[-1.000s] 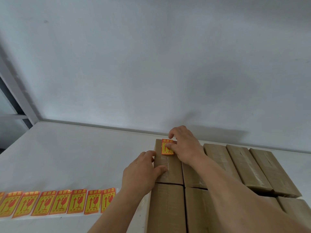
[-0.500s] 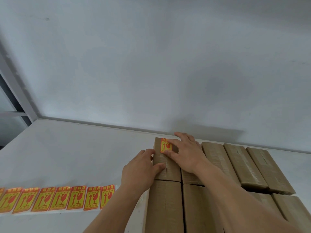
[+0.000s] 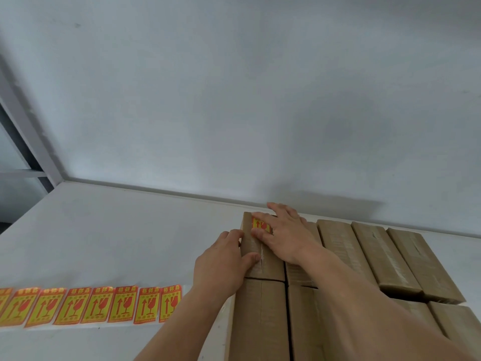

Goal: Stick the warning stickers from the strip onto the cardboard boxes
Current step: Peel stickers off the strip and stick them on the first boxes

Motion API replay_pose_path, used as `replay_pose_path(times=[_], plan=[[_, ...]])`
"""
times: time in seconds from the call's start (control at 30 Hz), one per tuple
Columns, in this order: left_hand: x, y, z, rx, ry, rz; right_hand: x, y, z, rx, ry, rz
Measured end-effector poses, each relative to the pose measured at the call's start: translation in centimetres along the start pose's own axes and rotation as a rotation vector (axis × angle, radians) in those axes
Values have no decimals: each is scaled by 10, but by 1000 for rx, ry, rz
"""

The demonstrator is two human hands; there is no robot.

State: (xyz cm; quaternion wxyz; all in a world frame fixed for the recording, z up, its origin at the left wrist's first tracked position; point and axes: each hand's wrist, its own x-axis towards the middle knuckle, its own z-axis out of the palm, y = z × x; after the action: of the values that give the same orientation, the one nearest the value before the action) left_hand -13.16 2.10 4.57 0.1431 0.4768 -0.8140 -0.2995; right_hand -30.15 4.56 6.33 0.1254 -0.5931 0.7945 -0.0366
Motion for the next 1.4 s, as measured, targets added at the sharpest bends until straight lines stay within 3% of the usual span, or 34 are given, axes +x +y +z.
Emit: replay_pose_path(times=[0.2, 0.5, 0.67, 0.83, 0.97, 1.2, 1.4], plan=[[-2, 1, 0, 27, 19, -11, -10, 7, -4, -80, 145, 26], [-1, -1, 4, 23, 8, -13, -12, 7, 2, -57, 75, 94], [-8, -5, -2, 84, 3, 74, -14, 1, 1, -93, 69, 89], [-23, -28, -24, 367, 121, 192, -28, -19, -7, -207, 252, -81], [-29, -53, -40, 439, 136, 211, -38, -51, -2, -244, 326, -280], [-43, -92, -69, 450, 79, 118, -50, -104, 14, -232, 175, -415], [-52, -124, -71, 420, -115, -17, -37, -138, 36, -206, -187, -330]])
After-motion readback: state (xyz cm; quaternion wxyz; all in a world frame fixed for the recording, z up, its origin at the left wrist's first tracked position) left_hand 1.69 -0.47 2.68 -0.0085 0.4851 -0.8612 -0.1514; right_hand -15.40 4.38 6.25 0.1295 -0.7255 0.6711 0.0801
